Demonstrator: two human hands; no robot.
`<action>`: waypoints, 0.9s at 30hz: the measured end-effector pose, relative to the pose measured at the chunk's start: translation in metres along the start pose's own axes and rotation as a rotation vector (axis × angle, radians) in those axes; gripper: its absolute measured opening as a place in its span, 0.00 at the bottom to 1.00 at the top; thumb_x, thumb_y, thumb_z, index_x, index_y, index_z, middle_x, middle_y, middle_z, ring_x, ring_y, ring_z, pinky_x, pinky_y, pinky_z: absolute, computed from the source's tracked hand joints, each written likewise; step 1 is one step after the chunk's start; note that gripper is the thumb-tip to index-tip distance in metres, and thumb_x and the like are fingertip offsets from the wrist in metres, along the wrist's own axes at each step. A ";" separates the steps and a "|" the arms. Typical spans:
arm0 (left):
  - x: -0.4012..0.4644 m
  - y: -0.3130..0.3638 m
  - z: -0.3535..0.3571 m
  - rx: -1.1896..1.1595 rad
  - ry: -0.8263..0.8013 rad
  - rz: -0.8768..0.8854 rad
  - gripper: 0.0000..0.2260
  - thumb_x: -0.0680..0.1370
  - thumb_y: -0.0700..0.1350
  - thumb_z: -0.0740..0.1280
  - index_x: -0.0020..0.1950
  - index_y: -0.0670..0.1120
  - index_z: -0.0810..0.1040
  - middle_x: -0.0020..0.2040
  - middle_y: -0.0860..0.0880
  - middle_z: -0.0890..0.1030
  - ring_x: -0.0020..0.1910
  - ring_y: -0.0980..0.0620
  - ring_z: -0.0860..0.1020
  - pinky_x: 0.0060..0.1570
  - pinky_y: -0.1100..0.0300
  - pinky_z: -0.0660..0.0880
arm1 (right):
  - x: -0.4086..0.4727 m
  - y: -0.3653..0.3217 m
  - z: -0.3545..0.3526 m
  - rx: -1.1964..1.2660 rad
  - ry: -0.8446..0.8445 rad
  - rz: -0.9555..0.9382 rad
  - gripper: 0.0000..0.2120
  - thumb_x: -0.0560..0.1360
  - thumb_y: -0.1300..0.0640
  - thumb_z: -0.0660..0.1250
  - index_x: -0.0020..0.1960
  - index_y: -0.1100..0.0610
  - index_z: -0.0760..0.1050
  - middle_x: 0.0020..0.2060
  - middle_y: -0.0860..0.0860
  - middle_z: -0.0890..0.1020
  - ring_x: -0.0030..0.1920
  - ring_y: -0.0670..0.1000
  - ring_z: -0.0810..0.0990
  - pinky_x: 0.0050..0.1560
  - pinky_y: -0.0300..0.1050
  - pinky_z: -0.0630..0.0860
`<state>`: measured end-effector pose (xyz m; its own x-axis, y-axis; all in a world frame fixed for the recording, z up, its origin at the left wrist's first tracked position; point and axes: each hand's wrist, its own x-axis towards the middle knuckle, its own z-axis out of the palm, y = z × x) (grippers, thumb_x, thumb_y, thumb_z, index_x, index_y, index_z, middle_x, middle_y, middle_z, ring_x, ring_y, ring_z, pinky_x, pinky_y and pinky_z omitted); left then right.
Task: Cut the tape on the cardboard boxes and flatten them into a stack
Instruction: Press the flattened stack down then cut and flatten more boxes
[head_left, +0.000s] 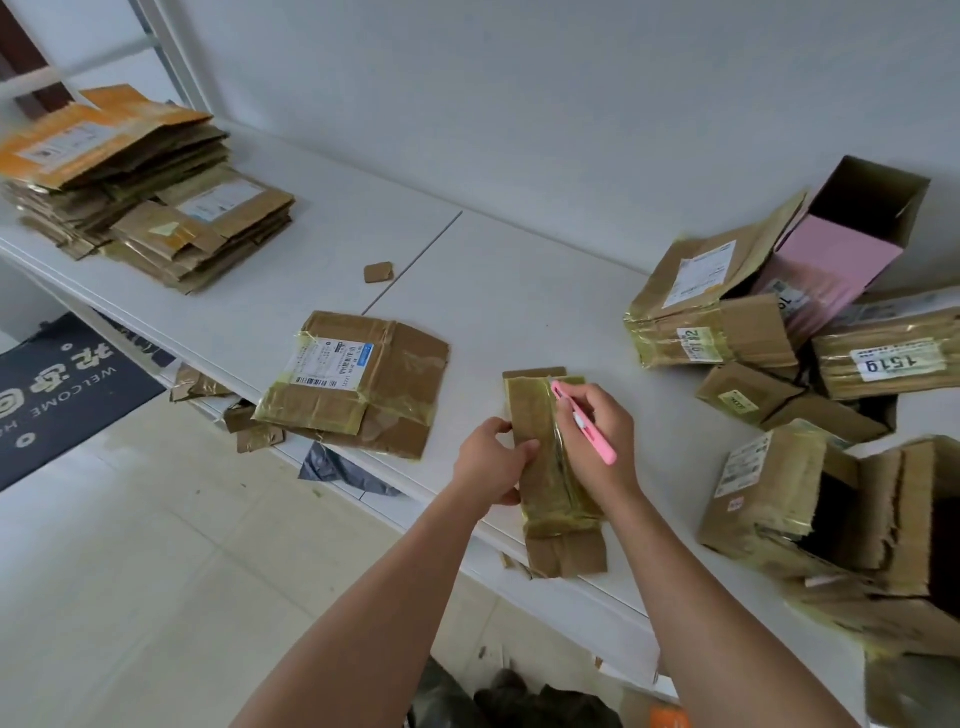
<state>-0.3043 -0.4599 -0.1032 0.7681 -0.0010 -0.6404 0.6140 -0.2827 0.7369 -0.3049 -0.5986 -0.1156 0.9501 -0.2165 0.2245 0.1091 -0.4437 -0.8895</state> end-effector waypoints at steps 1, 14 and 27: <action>0.000 0.000 0.000 -0.007 -0.010 -0.007 0.20 0.78 0.49 0.70 0.69 0.51 0.70 0.54 0.45 0.80 0.45 0.43 0.84 0.40 0.49 0.84 | -0.001 0.000 0.000 -0.003 0.001 -0.010 0.07 0.78 0.65 0.66 0.55 0.62 0.80 0.52 0.50 0.84 0.53 0.41 0.81 0.53 0.35 0.78; -0.001 -0.002 -0.002 -0.015 -0.010 0.006 0.20 0.79 0.51 0.69 0.69 0.51 0.70 0.54 0.46 0.80 0.45 0.44 0.84 0.38 0.54 0.83 | 0.000 0.003 0.002 -0.119 -0.062 -0.081 0.05 0.77 0.66 0.67 0.52 0.64 0.78 0.48 0.54 0.83 0.48 0.47 0.82 0.47 0.36 0.79; -0.006 -0.001 0.002 0.010 0.063 -0.027 0.26 0.78 0.52 0.69 0.73 0.47 0.67 0.59 0.44 0.78 0.48 0.42 0.83 0.33 0.57 0.81 | -0.023 -0.006 -0.016 -0.162 -0.204 0.029 0.04 0.79 0.63 0.65 0.50 0.62 0.78 0.45 0.52 0.82 0.47 0.47 0.81 0.41 0.28 0.73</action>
<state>-0.3102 -0.4613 -0.1007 0.7617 0.0670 -0.6445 0.6327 -0.2917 0.7174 -0.3320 -0.6046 -0.1087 0.9933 -0.0586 0.0997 0.0478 -0.5771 -0.8153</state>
